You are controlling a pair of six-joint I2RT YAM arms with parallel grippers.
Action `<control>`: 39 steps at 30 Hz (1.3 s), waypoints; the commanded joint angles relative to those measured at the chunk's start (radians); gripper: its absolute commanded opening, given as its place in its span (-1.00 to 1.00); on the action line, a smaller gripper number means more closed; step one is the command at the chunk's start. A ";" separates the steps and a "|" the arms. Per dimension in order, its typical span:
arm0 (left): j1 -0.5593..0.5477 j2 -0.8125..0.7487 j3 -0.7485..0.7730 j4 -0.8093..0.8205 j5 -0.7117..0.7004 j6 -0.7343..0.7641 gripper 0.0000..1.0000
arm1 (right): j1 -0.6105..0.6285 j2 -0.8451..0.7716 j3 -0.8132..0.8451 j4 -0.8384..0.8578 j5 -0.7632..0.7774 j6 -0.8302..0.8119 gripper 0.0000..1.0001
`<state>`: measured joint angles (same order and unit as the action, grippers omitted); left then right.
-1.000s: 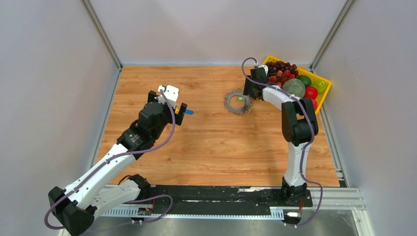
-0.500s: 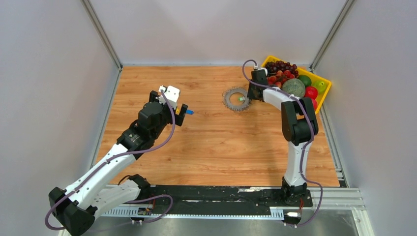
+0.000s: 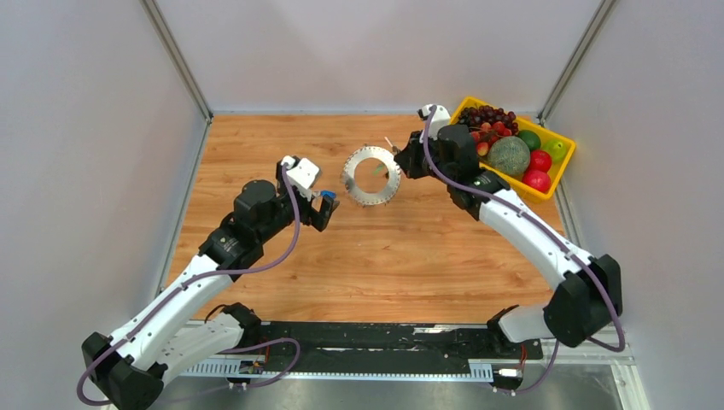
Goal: Remove the keys from the keyring
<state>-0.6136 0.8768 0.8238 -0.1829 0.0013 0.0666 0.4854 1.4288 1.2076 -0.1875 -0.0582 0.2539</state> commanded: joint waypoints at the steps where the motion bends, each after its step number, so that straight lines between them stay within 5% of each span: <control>1: 0.004 -0.029 -0.021 0.073 0.186 0.023 1.00 | 0.034 -0.111 -0.041 0.070 -0.174 0.046 -1.00; 13: 0.024 -0.137 -0.097 0.177 0.122 -0.041 1.00 | 0.080 -0.287 -0.182 0.156 -0.375 -0.035 -1.00; 26: 0.156 -0.014 -0.056 0.245 0.551 -0.223 1.00 | 0.105 -0.340 -0.265 0.307 -0.491 -0.028 -1.00; 35: 0.159 -0.027 -0.069 0.280 0.635 -0.221 0.98 | 0.118 -0.315 -0.251 0.311 -0.493 -0.042 -1.00; 38: 0.158 -0.019 -0.076 0.305 0.689 -0.229 0.73 | 0.137 -0.309 -0.243 0.311 -0.498 -0.052 -1.00; 39: 0.158 -0.014 -0.077 0.307 0.712 -0.231 0.44 | 0.144 -0.307 -0.240 0.312 -0.495 -0.055 -1.00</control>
<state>-0.4610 0.8639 0.7303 0.0505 0.6048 -0.1528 0.6022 1.1248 0.9298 0.0292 -0.5220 0.2146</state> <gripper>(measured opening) 0.884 0.028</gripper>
